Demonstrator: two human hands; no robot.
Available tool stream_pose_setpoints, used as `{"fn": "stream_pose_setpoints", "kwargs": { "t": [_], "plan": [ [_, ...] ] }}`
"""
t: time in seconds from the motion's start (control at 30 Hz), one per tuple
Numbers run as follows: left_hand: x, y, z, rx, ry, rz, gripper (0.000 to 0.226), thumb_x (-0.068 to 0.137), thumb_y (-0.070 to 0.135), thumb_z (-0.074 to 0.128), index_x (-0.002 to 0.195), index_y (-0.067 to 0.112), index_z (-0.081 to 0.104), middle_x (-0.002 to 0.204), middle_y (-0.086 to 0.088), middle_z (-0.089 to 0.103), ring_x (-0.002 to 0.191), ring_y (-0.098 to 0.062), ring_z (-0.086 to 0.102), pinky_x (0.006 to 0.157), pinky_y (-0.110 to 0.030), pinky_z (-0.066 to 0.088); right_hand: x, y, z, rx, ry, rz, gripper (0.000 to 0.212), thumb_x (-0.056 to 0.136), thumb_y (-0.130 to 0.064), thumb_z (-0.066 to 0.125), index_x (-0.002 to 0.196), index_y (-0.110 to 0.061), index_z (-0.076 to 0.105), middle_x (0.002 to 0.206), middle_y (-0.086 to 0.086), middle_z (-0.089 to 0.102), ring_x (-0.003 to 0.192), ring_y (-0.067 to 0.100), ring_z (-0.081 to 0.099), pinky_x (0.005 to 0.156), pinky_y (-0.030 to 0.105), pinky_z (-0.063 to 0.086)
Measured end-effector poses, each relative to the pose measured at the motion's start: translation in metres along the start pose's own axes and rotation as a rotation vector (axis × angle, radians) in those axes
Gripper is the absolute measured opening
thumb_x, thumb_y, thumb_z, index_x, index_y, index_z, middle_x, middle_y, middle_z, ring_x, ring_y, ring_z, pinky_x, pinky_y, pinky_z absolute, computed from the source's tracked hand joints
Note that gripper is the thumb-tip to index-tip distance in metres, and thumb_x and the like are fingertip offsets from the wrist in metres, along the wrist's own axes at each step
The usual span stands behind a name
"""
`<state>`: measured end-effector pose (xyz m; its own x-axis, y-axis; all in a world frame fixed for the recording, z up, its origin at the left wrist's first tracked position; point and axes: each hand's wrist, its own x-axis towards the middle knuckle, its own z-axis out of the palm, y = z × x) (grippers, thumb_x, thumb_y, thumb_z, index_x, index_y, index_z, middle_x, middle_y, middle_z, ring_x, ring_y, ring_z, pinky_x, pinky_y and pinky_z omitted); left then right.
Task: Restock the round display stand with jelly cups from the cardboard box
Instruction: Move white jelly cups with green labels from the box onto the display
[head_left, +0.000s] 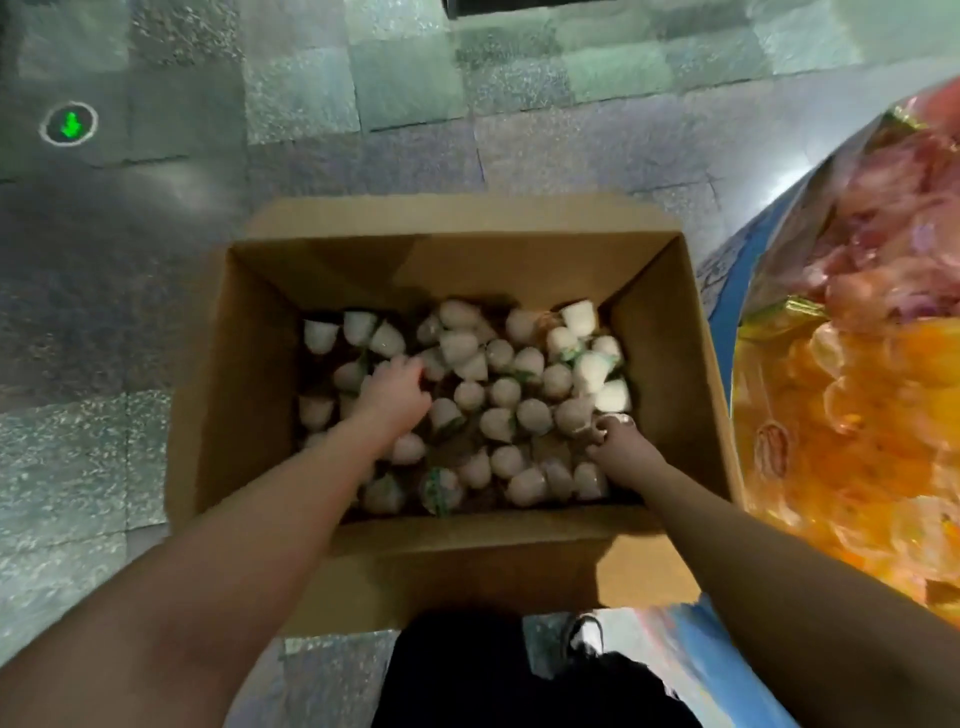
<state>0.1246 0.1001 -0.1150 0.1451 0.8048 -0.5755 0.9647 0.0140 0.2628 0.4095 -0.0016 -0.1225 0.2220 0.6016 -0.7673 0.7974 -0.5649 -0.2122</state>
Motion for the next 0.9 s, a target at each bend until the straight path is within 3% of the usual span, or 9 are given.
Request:
{"fn": "stream_pose_setpoints", "kwargs": {
  "t": [0.17,0.27,0.37,0.43,0.53,0.67,0.8,0.87,0.9],
  "plan": [
    [0.066,-0.005,0.021,0.183,-0.122,0.084,0.063,0.093,0.018,0.054,0.150,0.023,0.028,0.159,-0.006,0.019,0.143,-0.033,0.022,0.115,-0.052,0.026,0.047,-0.006,0.020,-0.005,-0.019,0.076,0.061,0.094,-0.026,0.056,0.148,-0.014,0.031,0.146,0.017,0.036,0.133,0.037,0.035,0.104,0.040,0.035],
    [0.089,-0.001,0.033,0.305,-0.192,0.169,0.074,0.093,0.006,0.048,0.154,0.034,0.016,0.163,-0.002,0.001,0.148,-0.033,0.005,0.119,-0.052,0.016,0.072,-0.010,0.029,0.037,0.013,0.138,0.078,0.088,-0.041,0.063,0.153,-0.024,0.023,0.145,0.016,0.036,0.131,0.037,0.041,0.094,0.041,0.039],
    [0.110,-0.007,0.040,0.448,-0.203,0.322,0.079,0.093,0.003,0.042,0.154,0.038,0.007,0.164,-0.005,-0.009,0.149,-0.037,-0.002,0.119,-0.052,0.011,0.092,-0.015,0.042,-0.054,0.027,0.178,0.081,0.089,-0.037,0.063,0.154,-0.033,0.016,0.145,0.012,0.032,0.128,0.035,0.044,0.087,0.041,0.040],
    [0.123,-0.006,0.043,0.472,-0.243,0.351,0.073,0.096,0.011,0.040,0.154,0.040,0.006,0.164,-0.007,-0.008,0.148,-0.040,-0.002,0.120,-0.053,0.010,0.100,-0.018,0.051,-0.046,0.043,0.238,0.077,0.093,-0.025,0.060,0.155,-0.034,0.015,0.143,0.011,0.028,0.129,0.035,0.043,0.089,0.043,0.044],
    [0.140,0.000,0.045,0.465,-0.237,0.312,0.062,0.100,0.046,0.035,0.155,0.030,0.011,0.163,-0.008,0.004,0.147,-0.034,0.008,0.116,-0.045,0.015,0.108,-0.018,0.058,-0.095,0.083,0.265,0.070,0.095,-0.021,0.058,0.153,-0.031,0.019,0.139,0.013,0.030,0.128,0.033,0.044,0.090,0.044,0.046],
    [0.142,0.001,0.048,0.466,-0.153,0.454,0.060,0.097,0.028,0.045,0.152,0.033,0.020,0.160,-0.013,0.008,0.142,-0.041,0.014,0.114,-0.049,0.022,0.114,-0.011,0.062,-0.082,0.116,0.243,0.062,0.096,-0.017,0.056,0.150,-0.024,0.024,0.142,0.013,0.038,0.130,0.032,0.045,0.092,0.043,0.045],
    [0.133,0.004,0.043,0.382,-0.090,0.421,0.052,0.098,0.027,0.031,0.151,0.029,0.031,0.151,-0.015,0.029,0.135,-0.039,0.027,0.110,-0.047,0.027,0.110,-0.008,0.052,-0.072,0.112,0.265,0.050,0.095,-0.008,0.050,0.142,-0.016,0.035,0.135,0.013,0.050,0.126,0.033,0.049,0.080,0.039,0.043],
    [0.116,0.011,0.037,0.366,-0.076,0.367,0.053,0.100,0.026,0.039,0.152,0.031,0.028,0.148,-0.017,0.030,0.133,-0.038,0.031,0.107,-0.045,0.031,0.099,-0.005,0.045,-0.008,0.102,0.298,0.044,0.093,-0.011,0.054,0.135,-0.015,0.039,0.131,0.014,0.052,0.123,0.034,0.050,0.077,0.038,0.043],
    [0.108,0.011,0.034,0.243,-0.064,0.289,0.054,0.101,0.028,0.044,0.152,0.032,0.028,0.148,-0.017,0.030,0.133,-0.037,0.032,0.107,-0.044,0.033,0.092,-0.002,0.041,0.035,0.105,0.309,0.041,0.092,-0.013,0.054,0.131,-0.015,0.042,0.130,0.014,0.051,0.121,0.035,0.051,0.078,0.038,0.044]
  ]
}}
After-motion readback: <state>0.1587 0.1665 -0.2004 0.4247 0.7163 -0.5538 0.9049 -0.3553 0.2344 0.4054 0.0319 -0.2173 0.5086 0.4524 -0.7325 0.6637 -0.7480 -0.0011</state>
